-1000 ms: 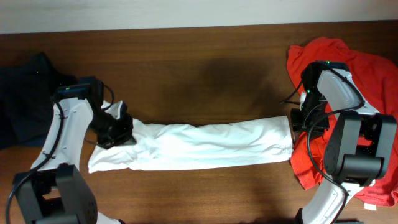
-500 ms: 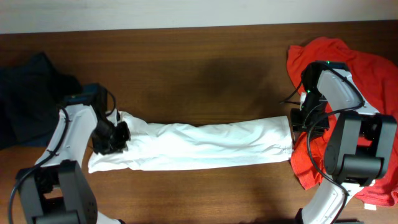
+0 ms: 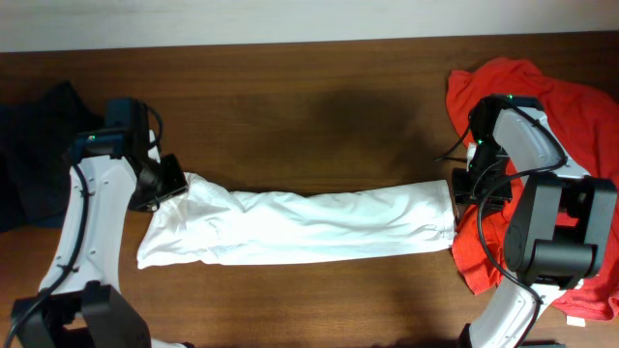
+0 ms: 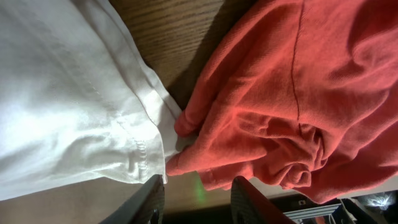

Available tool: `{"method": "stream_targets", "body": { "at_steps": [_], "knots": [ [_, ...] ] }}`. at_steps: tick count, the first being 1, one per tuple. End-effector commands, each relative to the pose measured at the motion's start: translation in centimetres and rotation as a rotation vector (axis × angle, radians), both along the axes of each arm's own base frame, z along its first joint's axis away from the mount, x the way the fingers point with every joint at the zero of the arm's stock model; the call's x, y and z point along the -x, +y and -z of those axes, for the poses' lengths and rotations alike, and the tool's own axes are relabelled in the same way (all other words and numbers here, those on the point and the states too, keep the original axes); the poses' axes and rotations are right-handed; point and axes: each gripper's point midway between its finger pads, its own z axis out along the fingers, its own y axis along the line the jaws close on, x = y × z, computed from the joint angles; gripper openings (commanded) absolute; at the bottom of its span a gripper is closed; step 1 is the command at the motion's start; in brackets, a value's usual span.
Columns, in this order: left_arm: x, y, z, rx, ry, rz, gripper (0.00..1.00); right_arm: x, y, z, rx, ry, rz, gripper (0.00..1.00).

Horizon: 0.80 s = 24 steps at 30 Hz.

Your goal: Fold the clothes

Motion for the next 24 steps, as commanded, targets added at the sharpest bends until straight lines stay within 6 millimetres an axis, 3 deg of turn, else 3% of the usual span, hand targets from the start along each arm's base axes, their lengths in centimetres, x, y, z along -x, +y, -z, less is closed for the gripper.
{"method": "stream_targets", "body": {
  "at_steps": [1,4,7,8,10,11,13,17,20,22,24],
  "knots": [
    [-0.2,-1.6,3.0,0.106,0.049,0.017,0.46,0.0,-0.2,-0.3,0.010,-0.007,0.004,0.39],
    [0.7,-2.5,7.2,0.167,0.188,0.012,0.45,0.0,-0.2,-0.3,0.010,-0.007,0.004,0.39],
    [2.0,-2.8,9.6,0.193,0.300,0.004,0.44,0.0,-0.2,-0.3,0.010,-0.007,0.004,0.39],
    [2.3,-2.8,10.1,0.192,0.324,0.002,0.38,0.0,-0.2,-0.3,0.011,-0.007,0.004,0.39],
    [2.3,-2.3,10.3,0.167,0.329,0.001,0.08,0.0,-0.2,-0.3,0.011,-0.007,0.004,0.39],
    [2.2,-2.3,10.1,0.165,0.324,0.001,0.01,0.0,-0.2,-0.3,0.010,-0.007,0.004,0.39],
    [2.5,-1.9,9.6,0.139,0.331,-0.001,0.00,0.0,-0.2,-0.3,0.011,-0.007,0.004,0.39],
    [5.3,1.9,7.4,-0.095,0.409,-0.156,0.01,0.0,-0.2,-0.2,0.011,-0.008,0.004,0.39],
    [6.2,1.8,7.9,-0.096,0.435,-0.197,0.01,0.0,-0.2,-0.3,0.011,-0.008,0.004,0.39],
    [5.5,1.9,8.9,-0.101,0.395,-0.199,0.05,0.0,-0.2,-0.3,0.011,-0.008,0.004,0.39],
    [3.4,2.2,9.8,-0.105,0.300,-0.205,0.07,0.0,-0.2,-0.3,0.010,-0.008,0.004,0.39]
  ]
}}
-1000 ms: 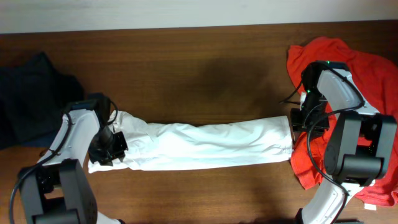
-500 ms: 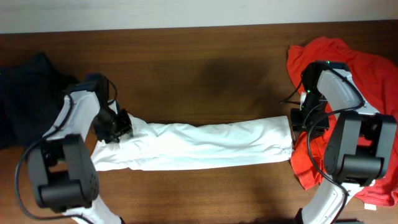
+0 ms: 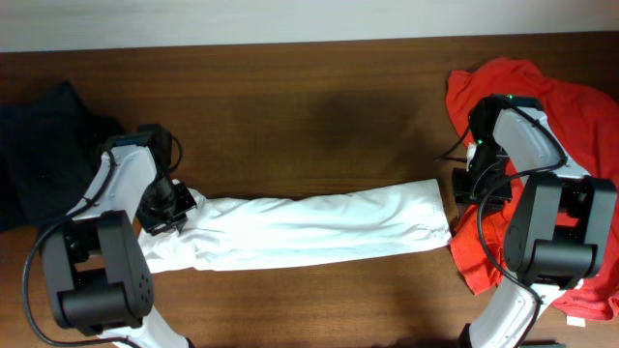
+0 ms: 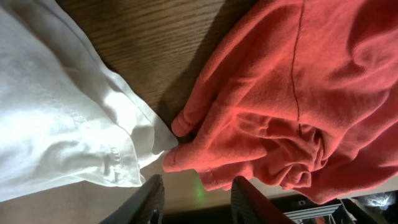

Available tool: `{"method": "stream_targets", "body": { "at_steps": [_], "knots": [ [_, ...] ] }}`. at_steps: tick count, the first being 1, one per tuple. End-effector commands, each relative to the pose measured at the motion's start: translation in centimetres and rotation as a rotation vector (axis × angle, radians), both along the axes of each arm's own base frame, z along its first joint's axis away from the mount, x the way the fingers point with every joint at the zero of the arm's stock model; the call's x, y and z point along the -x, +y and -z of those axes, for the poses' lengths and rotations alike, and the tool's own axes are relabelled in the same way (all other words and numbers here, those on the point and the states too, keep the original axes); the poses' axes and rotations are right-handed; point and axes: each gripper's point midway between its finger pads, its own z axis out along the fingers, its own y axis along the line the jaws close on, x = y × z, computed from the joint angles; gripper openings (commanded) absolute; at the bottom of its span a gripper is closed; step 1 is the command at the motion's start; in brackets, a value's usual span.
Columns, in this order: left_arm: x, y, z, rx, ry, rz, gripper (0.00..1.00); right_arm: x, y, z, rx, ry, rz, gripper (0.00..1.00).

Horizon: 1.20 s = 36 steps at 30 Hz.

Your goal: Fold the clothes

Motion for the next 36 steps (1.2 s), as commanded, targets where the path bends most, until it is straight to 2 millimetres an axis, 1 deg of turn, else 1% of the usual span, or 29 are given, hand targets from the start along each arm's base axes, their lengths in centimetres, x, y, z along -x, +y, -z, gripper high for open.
{"method": "stream_targets", "body": {
  "at_steps": [1,2,4,5,6,7,8,10,11,12,14,15,16,17,19,21,23,25,26,28,29,30,31,33,34,35,36],
  "knots": [
    [-1.7,1.0,0.4,-0.054,-0.096,-0.025,0.07,0.1,-0.2,-0.3,0.011,-0.006,0.004,0.39],
    [-2.0,1.0,0.5,-0.055,-0.106,-0.026,0.07,0.1,-0.2,-0.3,0.011,-0.006,0.004,0.39],
    [-2.1,2.0,0.3,-0.113,-0.112,-0.018,0.08,0.1,-0.2,-0.3,0.011,-0.006,0.004,0.39],
    [-2.0,2.9,0.2,-0.165,-0.105,-0.011,0.15,0.1,-0.2,-0.3,0.011,-0.006,0.004,0.39],
    [-1.8,3.2,0.2,-0.185,-0.098,-0.006,0.24,0.1,-0.2,-0.3,0.011,-0.006,0.004,0.39],
    [-1.4,3.2,0.1,-0.181,-0.080,-0.006,0.28,0.1,-0.2,-0.3,0.011,-0.006,0.004,0.39],
    [-0.1,2.7,0.0,-0.155,-0.028,-0.005,0.28,0.1,-0.2,-0.3,0.010,-0.007,0.004,0.39],
    [1.3,2.3,-0.2,-0.138,0.029,-0.003,0.28,0.0,-0.2,-0.2,0.011,-0.011,0.005,0.39],
    [2.2,2.3,-0.6,-0.133,0.067,-0.002,0.28,-0.3,-0.2,-0.1,0.010,-0.023,0.004,0.48],
    [2.6,2.4,-1.0,-0.138,0.074,-0.003,0.28,-0.5,0.2,0.0,-0.021,-0.034,-0.014,0.51],
    [2.2,2.8,-2.3,-0.144,0.023,-0.019,0.29,-1.0,2.1,0.0,-0.163,-0.064,-0.074,0.54],
    [1.7,3.0,-3.4,-0.147,-0.025,-0.030,0.31,-0.9,2.6,0.0,-0.201,-0.067,-0.099,0.56],
    [1.3,3.4,-4.9,-0.154,-0.084,-0.046,0.40,-0.7,2.6,0.3,-0.202,-0.063,-0.099,0.59],
    [1.1,3.8,-6.3,-0.162,-0.139,-0.062,0.54,-0.6,2.6,0.6,-0.205,-0.061,-0.104,0.63],
    [1.0,4.4,-7.8,-0.173,-0.197,-0.088,0.64,-0.4,3.6,1.5,-0.266,-0.077,-0.120,0.66],
    [1.2,4.9,-8.3,-0.176,-0.219,-0.107,0.66,-0.3,4.5,2.9,-0.317,-0.103,-0.122,0.68],
    [1.0,4.2,-8.1,-0.139,-0.226,-0.107,0.66,0.0,4.7,4.2,-0.321,-0.116,-0.121,0.68],
    [0.7,4.2,-8.1,-0.134,-0.236,-0.108,0.66,0.4,5.4,4.8,-0.360,-0.123,-0.106,0.68],
    [0.7,4.2,-8.1,-0.134,-0.239,-0.108,0.66,0.6,5.8,5.1,-0.379,-0.126,-0.098,0.64],
    [0.7,4.2,-8.1,-0.134,-0.239,-0.108,0.67,0.7,6.3,5.7,-0.395,-0.135,-0.097,0.45],
    [0.6,4.2,-8.1,-0.134,-0.240,-0.108,0.67,0.6,6.3,5.8,-0.393,-0.142,-0.098,0.22],
    [0.6,4.2,-8.1,-0.134,-0.240,-0.108,0.67,0.5,6.3,5.8,-0.392,-0.145,-0.098,0.10],
    [0.6,4.2,-8.1,-0.134,-0.240,-0.108,0.68,0.4,6.3,5.8,-0.391,-0.148,-0.098,0.04],
    [0.7,4.2,-8.1,-0.134,-0.239,-0.108,0.68,0.1,6.1,5.8,-0.385,-0.157,-0.097,0.04],
    [0.7,4.2,-8.1,-0.134,-0.239,-0.108,0.68,-0.1,5.4,5.8,-0.347,-0.156,-0.076,0.04],
    [0.7,4.2,-8.1,-0.134,-0.239,-0.108,0.68,-0.4,4.2,5.5,-0.280,-0.147,-0.043,0.04],
    [0.7,4.2,-8.1,-0.134,-0.239,-0.108,0.68,-0.9,2.5,4.7,-0.199,-0.139,0.002,0.04]
  ]
}}
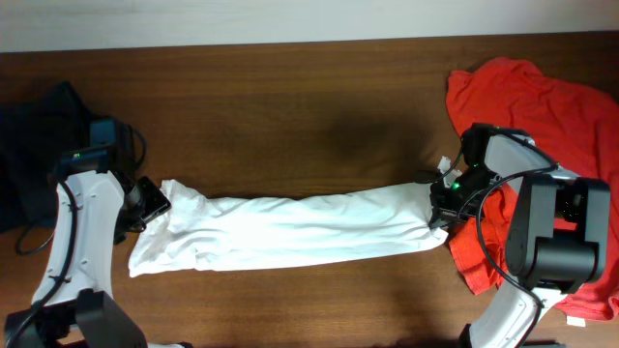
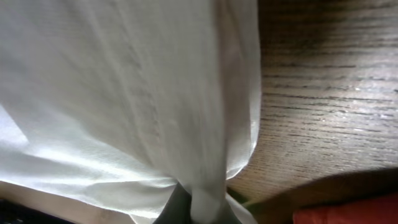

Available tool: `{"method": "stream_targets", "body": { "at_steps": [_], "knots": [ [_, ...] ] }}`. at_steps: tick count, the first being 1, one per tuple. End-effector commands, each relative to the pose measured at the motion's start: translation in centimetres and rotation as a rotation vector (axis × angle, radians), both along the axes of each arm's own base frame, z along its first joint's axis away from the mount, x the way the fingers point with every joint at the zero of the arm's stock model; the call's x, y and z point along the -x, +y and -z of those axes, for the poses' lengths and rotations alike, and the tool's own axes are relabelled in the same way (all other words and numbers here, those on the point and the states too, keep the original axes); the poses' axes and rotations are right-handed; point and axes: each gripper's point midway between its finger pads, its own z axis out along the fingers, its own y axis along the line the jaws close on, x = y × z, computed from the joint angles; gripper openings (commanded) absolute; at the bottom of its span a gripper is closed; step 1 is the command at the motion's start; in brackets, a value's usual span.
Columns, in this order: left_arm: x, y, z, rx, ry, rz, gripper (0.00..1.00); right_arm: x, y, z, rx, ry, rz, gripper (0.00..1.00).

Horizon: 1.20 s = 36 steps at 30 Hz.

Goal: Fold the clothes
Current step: 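Grasp the right end of the white T-shirt with the right gripper, then fold the right end leftward toward the left gripper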

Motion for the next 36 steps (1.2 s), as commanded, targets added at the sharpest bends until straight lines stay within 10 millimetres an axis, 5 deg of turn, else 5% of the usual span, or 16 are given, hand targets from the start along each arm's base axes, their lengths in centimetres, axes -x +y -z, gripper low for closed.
{"method": "stream_targets", "body": {
  "at_steps": [1,4,7,10,13,20,27,36],
  "knots": [
    [-0.3,0.0,-0.2,0.005,-0.012,0.000,0.68,-1.5,-4.2,-1.5,0.191,0.030,0.120,0.04],
    [-0.3,0.0,-0.2,0.004,-0.012,0.000,0.68,-3.0,-5.1,-4.8,0.199,0.014,0.140,0.04],
    [-0.4,0.0,-0.2,0.004,-0.018,0.000,0.68,-3.9,-3.3,-7.0,0.197,-0.022,0.073,0.04],
    [-0.5,0.0,-0.2,0.003,-0.021,0.000,0.68,-4.1,1.8,-7.6,0.182,-0.060,-0.073,0.04],
    [-0.5,0.0,-0.2,0.003,-0.021,0.000,0.68,-3.1,11.0,-7.4,0.182,-0.114,-0.286,0.04],
    [-0.4,0.0,-0.2,0.004,-0.016,0.000,0.68,-1.3,19.8,-6.3,0.141,-0.184,-0.402,0.04],
    [-0.3,0.0,-0.2,0.004,-0.016,0.000,0.68,-0.2,22.9,-6.2,0.112,-0.216,-0.453,0.04],
    [-0.3,0.0,-0.2,0.004,-0.016,0.000,0.68,0.7,23.9,-6.4,0.055,-0.187,-0.453,0.04]
  ]
}}
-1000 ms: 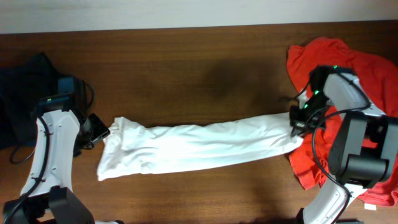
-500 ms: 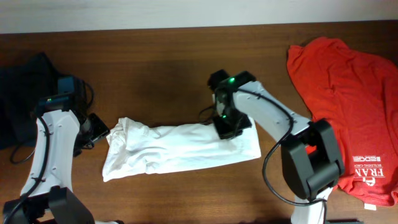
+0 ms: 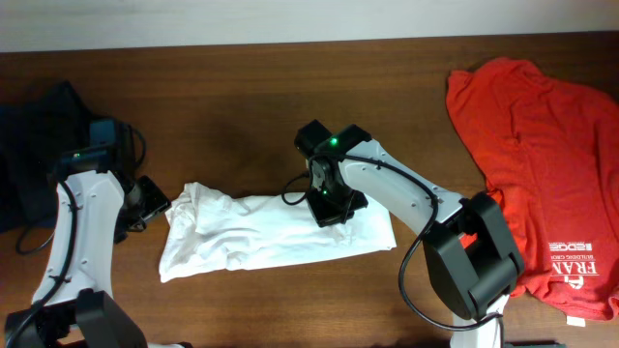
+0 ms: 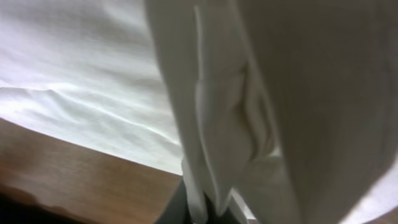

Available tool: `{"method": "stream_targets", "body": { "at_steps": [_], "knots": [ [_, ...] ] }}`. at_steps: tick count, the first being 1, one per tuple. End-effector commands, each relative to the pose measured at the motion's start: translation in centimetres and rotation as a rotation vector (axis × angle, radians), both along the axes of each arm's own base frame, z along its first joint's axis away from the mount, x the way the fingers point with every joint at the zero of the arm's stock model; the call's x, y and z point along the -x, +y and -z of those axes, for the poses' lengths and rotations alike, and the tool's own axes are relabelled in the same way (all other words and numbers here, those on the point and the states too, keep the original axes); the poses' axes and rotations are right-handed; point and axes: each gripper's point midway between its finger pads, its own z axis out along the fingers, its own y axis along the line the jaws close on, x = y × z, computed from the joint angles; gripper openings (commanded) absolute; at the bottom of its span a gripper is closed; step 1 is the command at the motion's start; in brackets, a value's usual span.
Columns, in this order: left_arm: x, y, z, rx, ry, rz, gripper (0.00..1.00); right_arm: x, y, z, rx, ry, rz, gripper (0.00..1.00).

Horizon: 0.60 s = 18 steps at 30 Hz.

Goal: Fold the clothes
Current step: 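Fold the right end leftward toward the left gripper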

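A white garment lies across the middle of the wooden table, its right end doubled back over itself. My right gripper sits over the garment's middle, shut on a fold of the white cloth. In the right wrist view that fold is pinched between the fingers at the bottom edge, by the right gripper. My left gripper is just beside the garment's crumpled left end. Its jaws cannot be made out from above.
A red T-shirt is spread at the table's right end. A dark garment lies at the far left behind the left arm. Bare wood lies between the white garment and the red shirt.
My right gripper has gone from the garment's right end to its middle with the cloth in it, so the garment is now folded over and shorter. The left arm has stayed put.
The white garment first lay stretched long, my left gripper at its left end and my right gripper open beside its right end, by the red shirt. Then the garment sat further left. Then the right gripper was shut on the right end, and now holds it over the middle.
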Motion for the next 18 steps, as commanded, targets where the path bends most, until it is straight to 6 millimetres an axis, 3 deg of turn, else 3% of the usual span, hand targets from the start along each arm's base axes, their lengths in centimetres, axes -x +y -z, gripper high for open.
{"method": "stream_targets", "body": {
  "at_steps": [1,10,11,14,15,18],
  "knots": [
    [-0.2,0.0,-0.2,0.002,-0.008,0.000,0.68,0.5,1.2,-0.8,-0.054,0.027,0.006,0.04],
    [-0.2,0.0,-0.2,0.002,-0.008,0.000,0.68,1.6,1.1,-0.9,-0.045,0.066,0.001,0.04],
    [-0.2,0.0,-0.2,0.002,-0.008,0.000,0.68,1.7,1.3,-0.9,-0.046,0.064,-0.006,0.09],
    [-0.2,0.0,-0.2,0.002,-0.008,0.000,0.68,1.6,1.9,-0.9,-0.059,0.047,-0.020,0.45],
    [-0.2,0.0,-0.2,0.002,-0.008,0.000,0.68,1.5,2.1,-0.9,-0.063,0.041,-0.024,0.50],
    [-0.2,0.0,-0.2,0.002,-0.008,0.000,0.68,1.2,2.0,-0.8,-0.062,0.028,-0.020,0.51]
  ]
}}
